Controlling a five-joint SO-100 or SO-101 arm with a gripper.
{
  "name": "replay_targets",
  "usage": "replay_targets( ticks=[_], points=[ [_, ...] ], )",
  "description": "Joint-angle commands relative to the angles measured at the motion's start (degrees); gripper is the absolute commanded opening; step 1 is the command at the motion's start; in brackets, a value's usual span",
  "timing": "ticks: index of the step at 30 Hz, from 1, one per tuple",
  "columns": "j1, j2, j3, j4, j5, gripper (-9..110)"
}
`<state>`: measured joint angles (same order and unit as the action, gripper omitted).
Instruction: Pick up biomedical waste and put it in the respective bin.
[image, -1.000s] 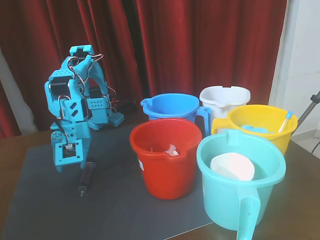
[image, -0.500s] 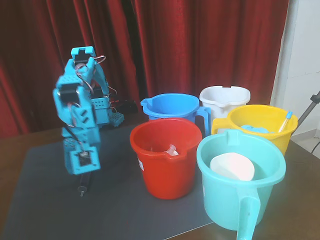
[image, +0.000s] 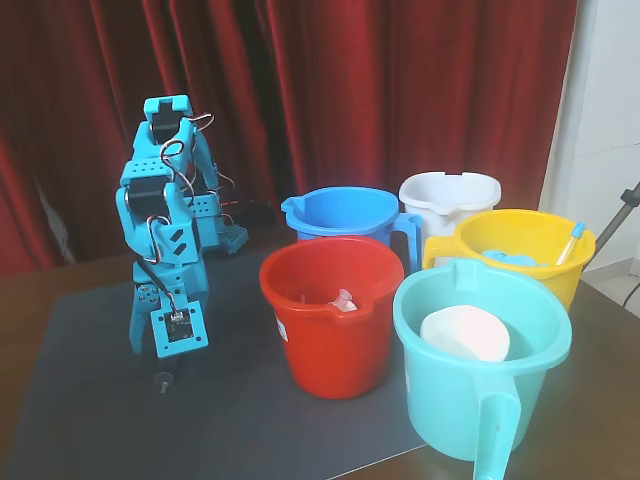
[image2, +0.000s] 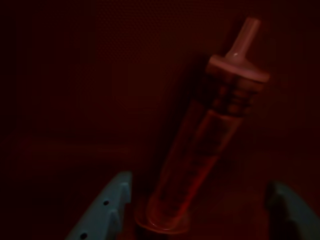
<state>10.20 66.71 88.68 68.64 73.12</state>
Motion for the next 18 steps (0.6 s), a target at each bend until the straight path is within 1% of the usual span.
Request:
replay_targets(
  ticks=[1,7,18],
  points=[
    [-0.2,0.4,-2.0,-1.2,-0.1,29],
    [-0.3,-2.5,-0.9,-6.6,2.0,29],
    [-0.3,-10.2,-5.9,-7.0,2.0,29]
  ],
)
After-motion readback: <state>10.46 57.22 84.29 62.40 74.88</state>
